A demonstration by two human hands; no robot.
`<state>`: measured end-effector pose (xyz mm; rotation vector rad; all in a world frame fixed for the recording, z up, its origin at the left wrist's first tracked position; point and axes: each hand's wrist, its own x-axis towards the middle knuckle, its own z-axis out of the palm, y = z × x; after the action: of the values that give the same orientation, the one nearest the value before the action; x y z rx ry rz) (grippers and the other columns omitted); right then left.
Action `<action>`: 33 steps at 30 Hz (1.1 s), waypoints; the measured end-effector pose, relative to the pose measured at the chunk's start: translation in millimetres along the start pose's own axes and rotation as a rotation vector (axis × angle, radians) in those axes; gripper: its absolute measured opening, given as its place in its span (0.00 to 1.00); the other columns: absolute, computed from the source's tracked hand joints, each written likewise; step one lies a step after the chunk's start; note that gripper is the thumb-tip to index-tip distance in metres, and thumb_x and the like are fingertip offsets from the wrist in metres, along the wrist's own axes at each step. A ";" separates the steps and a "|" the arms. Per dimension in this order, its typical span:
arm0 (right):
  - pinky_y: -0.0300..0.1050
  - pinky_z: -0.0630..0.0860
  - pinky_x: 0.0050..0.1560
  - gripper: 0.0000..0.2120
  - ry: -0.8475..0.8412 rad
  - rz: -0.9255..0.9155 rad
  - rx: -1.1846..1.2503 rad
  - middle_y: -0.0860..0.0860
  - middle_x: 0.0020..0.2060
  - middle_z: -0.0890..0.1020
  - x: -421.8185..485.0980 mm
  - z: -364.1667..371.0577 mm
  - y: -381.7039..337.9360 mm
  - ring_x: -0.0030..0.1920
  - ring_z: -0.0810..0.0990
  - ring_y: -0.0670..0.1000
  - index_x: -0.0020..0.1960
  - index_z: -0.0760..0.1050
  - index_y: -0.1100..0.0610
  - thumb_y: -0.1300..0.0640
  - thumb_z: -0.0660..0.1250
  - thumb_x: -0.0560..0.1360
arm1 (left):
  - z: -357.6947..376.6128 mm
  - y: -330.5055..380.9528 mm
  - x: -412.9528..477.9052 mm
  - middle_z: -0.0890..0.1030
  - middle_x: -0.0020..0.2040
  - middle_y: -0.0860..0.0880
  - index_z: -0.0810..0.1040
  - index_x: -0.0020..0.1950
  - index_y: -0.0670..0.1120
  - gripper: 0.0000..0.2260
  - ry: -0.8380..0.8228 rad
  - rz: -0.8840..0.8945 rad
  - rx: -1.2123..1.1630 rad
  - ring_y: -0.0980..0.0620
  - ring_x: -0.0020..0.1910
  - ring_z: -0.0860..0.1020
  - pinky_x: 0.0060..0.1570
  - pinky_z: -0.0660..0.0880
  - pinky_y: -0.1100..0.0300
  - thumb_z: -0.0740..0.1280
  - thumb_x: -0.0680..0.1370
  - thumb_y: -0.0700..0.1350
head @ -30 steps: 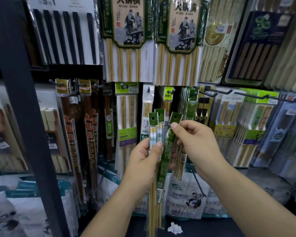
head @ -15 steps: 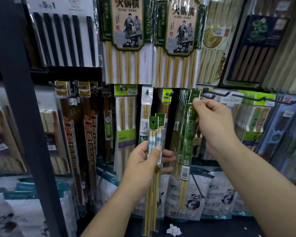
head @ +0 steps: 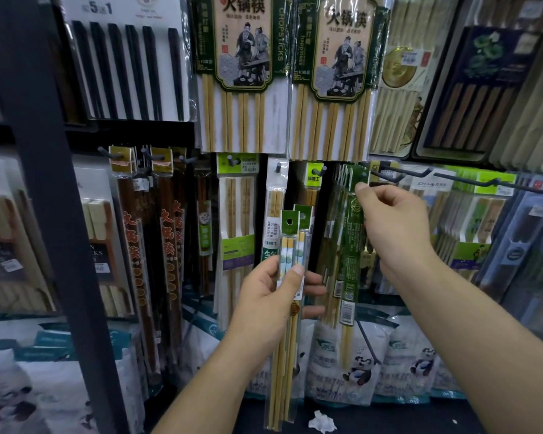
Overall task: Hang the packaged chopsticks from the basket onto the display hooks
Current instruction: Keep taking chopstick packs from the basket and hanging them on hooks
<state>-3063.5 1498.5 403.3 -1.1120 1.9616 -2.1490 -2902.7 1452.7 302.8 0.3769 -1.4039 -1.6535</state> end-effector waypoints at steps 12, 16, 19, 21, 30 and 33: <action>0.44 0.72 0.37 0.16 -0.131 -0.085 -0.031 0.47 0.28 0.78 -34.2 -1.9 10.9 0.29 0.74 0.43 0.37 0.79 0.53 0.44 0.69 0.78 | 2.5 1.3 -1.4 0.83 0.40 0.47 0.83 0.49 0.46 0.06 0.007 -0.002 -0.022 0.46 0.43 0.86 0.41 0.85 0.49 0.67 0.83 0.40; 0.38 0.77 0.36 0.12 -0.376 -0.096 -0.116 0.53 0.34 0.82 -50.5 4.2 7.0 0.33 0.77 0.41 0.40 0.83 0.50 0.45 0.70 0.78 | 5.3 2.6 -2.9 0.85 0.42 0.48 0.83 0.52 0.45 0.06 -0.034 -0.001 -0.043 0.45 0.45 0.86 0.42 0.85 0.49 0.66 0.83 0.40; 0.38 0.76 0.32 0.12 -0.420 -0.074 -0.076 0.61 0.37 0.81 -52.3 5.5 6.8 0.34 0.76 0.48 0.41 0.82 0.54 0.49 0.70 0.79 | 6.1 3.2 -3.5 0.86 0.45 0.48 0.85 0.50 0.49 0.09 -0.041 -0.001 -0.053 0.43 0.47 0.86 0.44 0.85 0.46 0.66 0.83 0.40; 0.39 0.77 0.32 0.12 -0.428 -0.057 -0.020 0.64 0.40 0.79 -53.6 5.2 7.8 0.36 0.76 0.50 0.42 0.81 0.54 0.50 0.69 0.80 | 6.5 3.3 -3.4 0.86 0.46 0.48 0.86 0.51 0.51 0.09 -0.049 0.011 -0.044 0.43 0.49 0.86 0.45 0.85 0.46 0.67 0.83 0.41; 0.41 0.71 0.35 0.14 -0.170 -0.091 0.138 0.52 0.33 0.75 -28.2 -2.7 -0.5 0.34 0.72 0.48 0.40 0.80 0.54 0.51 0.65 0.82 | 1.2 -0.3 -2.6 0.88 0.46 0.49 0.86 0.52 0.50 0.09 0.027 0.037 0.040 0.53 0.46 0.85 0.46 0.80 0.65 0.67 0.83 0.41; 0.41 0.66 0.32 0.17 -0.104 -0.100 0.107 0.53 0.32 0.68 -15.5 -5.2 -2.0 0.32 0.66 0.50 0.41 0.76 0.57 0.47 0.65 0.82 | 0.0 -0.9 -2.1 0.83 0.38 0.53 0.86 0.51 0.51 0.09 0.026 0.034 0.050 0.57 0.40 0.81 0.44 0.78 0.67 0.67 0.82 0.42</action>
<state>-3053.8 1510.6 398.0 -1.3009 1.7625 -2.1653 -2901.9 1454.3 301.3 0.3994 -1.4264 -1.5832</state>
